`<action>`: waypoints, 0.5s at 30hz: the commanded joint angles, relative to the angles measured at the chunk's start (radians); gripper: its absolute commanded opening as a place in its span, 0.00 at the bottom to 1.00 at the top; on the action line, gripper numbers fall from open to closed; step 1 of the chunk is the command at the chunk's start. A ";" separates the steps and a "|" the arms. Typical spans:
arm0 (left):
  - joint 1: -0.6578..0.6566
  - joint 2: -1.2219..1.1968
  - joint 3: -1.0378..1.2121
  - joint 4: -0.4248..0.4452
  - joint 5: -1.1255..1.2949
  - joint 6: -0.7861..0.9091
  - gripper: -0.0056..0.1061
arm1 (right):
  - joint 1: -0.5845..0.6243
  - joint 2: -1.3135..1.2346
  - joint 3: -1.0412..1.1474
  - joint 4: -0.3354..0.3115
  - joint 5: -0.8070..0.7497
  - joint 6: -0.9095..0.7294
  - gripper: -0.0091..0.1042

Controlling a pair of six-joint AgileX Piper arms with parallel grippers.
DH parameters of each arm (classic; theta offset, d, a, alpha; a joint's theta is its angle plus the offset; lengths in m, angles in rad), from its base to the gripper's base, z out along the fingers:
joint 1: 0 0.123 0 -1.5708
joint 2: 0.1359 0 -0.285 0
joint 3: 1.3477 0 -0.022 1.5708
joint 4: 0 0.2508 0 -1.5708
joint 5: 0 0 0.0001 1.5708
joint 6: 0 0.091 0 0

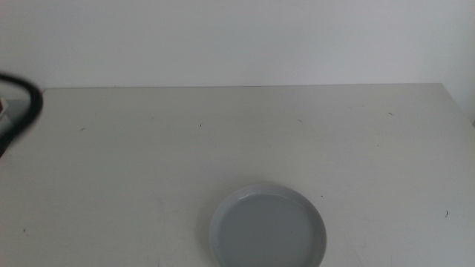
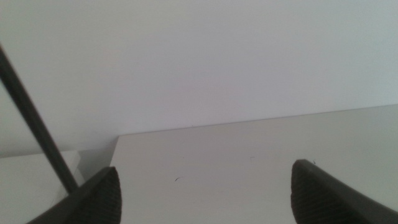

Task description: Stack the three bowls on top of each other.

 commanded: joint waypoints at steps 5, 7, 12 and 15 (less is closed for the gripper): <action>-0.005 -0.126 0.094 -0.023 -0.202 -0.003 0.99 | 0.004 -0.083 0.079 0.003 -0.161 -0.030 0.50; -0.006 -0.148 0.099 -0.022 -0.224 -0.003 0.99 | 0.004 -0.088 0.079 0.011 -0.183 -0.022 0.50; -0.006 -0.183 0.100 -0.022 -0.236 -0.003 0.99 | 0.004 -0.088 0.079 0.042 -0.198 -0.022 0.50; -0.006 -0.181 0.101 -0.022 -0.225 -0.003 0.99 | 0.004 -0.087 0.079 0.042 -0.198 -0.022 0.50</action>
